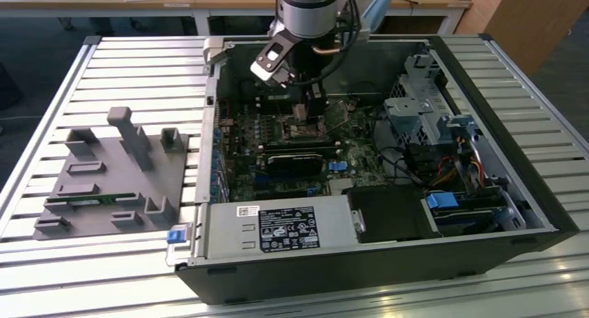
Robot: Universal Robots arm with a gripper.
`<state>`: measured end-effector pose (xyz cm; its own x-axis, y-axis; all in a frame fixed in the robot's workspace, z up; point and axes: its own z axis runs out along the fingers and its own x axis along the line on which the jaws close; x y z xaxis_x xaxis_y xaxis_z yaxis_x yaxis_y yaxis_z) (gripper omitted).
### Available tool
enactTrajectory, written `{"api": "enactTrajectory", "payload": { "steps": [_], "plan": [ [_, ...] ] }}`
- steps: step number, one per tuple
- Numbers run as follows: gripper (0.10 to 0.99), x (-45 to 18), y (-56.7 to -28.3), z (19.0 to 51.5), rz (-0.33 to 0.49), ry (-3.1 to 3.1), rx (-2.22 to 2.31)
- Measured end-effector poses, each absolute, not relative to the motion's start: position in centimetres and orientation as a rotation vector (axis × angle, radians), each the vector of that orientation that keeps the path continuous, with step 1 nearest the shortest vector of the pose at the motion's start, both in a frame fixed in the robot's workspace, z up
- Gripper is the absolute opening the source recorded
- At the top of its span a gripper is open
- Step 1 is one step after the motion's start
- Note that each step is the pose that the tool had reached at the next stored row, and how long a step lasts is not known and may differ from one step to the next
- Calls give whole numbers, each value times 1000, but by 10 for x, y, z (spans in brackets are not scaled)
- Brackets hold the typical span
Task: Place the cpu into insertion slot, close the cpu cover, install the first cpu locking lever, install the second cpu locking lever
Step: 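Place the cpu into insertion slot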
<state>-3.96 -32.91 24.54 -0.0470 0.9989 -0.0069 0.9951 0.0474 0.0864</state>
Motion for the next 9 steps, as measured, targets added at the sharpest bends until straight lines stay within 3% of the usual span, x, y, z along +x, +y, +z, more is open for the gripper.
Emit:
{"api": "enactTrajectory", "payload": {
  "steps": [9],
  "plan": [
    [541,-39,-326,232,89,2222,2127]
  ]
}}
